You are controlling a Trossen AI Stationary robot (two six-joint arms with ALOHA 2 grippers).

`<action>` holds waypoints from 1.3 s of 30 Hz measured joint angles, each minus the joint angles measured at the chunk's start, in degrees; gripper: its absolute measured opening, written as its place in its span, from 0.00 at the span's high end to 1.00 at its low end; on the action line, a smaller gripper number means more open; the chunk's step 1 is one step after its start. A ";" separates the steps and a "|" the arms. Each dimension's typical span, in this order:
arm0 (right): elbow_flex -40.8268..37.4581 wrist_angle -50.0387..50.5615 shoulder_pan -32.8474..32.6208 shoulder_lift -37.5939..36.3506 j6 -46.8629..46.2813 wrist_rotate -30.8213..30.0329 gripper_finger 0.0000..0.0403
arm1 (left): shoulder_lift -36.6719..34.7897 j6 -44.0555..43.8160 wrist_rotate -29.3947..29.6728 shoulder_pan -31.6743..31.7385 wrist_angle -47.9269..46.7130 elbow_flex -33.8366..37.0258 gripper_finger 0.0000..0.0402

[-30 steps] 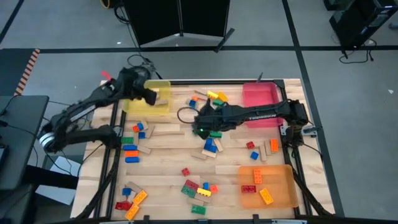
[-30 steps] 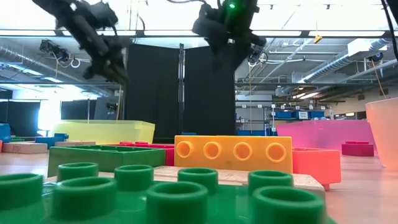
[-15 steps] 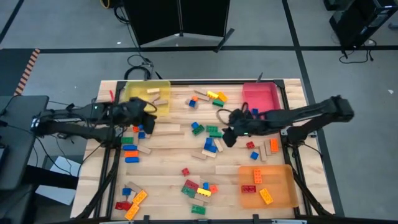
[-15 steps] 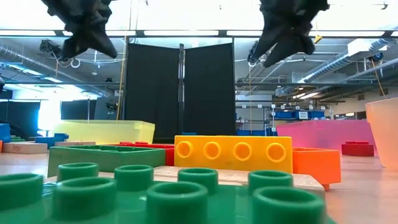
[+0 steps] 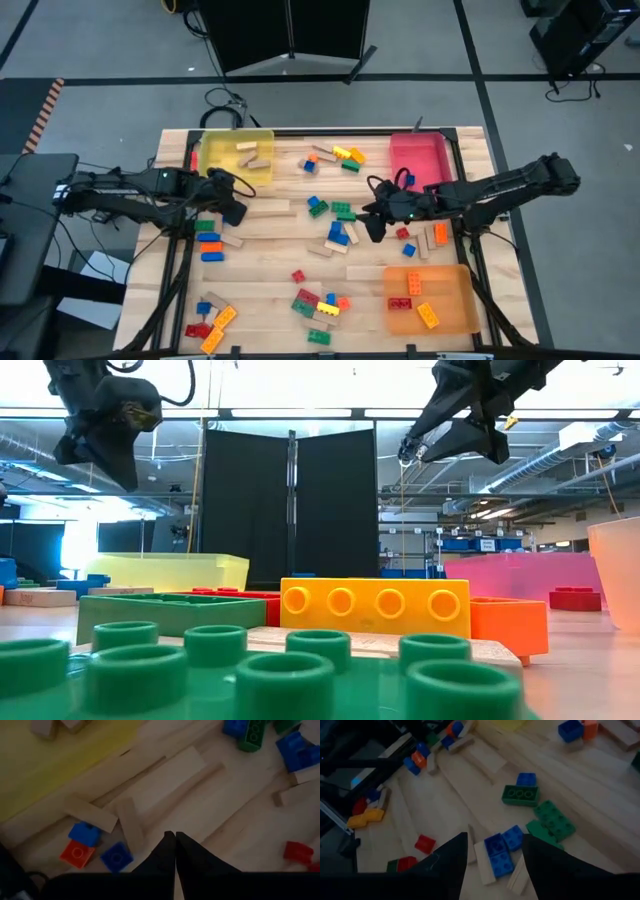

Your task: Sort blocks by size

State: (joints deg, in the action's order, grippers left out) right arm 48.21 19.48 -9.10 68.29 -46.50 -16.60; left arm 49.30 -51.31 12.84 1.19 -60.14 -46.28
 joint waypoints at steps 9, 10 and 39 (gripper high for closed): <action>0.00 -1.25 0.17 0.00 0.13 0.00 0.49 | 0.99 -0.28 0.04 -0.09 3.29 0.00 0.95; 0.00 -1.27 0.17 0.00 0.15 0.00 0.49 | 1.04 -0.31 0.00 -0.09 3.85 0.00 0.95; 0.02 -1.90 0.17 0.02 0.14 0.00 0.50 | 1.34 0.09 -2.25 -0.09 3.60 0.00 0.93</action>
State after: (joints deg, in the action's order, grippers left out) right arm 48.23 17.58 -8.93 68.31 -46.36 -16.60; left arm 50.63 -51.22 10.59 1.10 -56.55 -46.28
